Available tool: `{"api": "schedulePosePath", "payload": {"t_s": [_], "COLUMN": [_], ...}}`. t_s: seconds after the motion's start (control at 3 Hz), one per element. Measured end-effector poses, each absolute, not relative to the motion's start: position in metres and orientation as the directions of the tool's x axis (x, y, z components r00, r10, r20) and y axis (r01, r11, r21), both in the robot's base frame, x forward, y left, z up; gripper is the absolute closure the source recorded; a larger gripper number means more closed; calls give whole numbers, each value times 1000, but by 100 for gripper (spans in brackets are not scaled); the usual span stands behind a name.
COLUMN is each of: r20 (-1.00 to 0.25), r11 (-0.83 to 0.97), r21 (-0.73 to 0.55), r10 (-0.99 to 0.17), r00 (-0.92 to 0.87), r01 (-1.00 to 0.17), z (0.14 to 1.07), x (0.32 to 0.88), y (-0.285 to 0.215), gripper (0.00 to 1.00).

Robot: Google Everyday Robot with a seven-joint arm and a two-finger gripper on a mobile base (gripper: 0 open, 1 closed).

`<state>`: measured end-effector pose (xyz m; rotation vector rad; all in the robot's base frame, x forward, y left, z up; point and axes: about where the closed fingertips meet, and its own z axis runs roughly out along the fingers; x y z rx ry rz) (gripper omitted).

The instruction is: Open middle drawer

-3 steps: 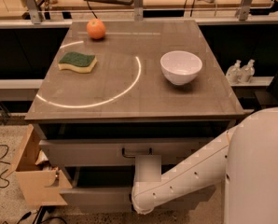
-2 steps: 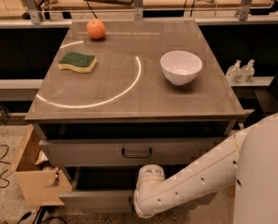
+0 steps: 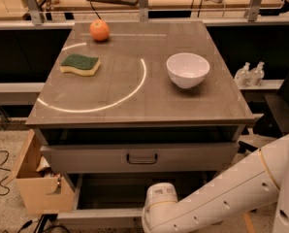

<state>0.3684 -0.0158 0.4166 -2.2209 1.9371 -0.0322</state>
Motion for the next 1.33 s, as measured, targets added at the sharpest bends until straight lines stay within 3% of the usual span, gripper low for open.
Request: {"api": "schedulePosePath", "payload": {"t_s": [1.33], "r20": [-102], "r11": [-140], "r21": [-142], "r10": [-983], "r00": [155], "r01": [-980], "z": [419], "x": [375], "y": [-20], "gripper": [100]}}
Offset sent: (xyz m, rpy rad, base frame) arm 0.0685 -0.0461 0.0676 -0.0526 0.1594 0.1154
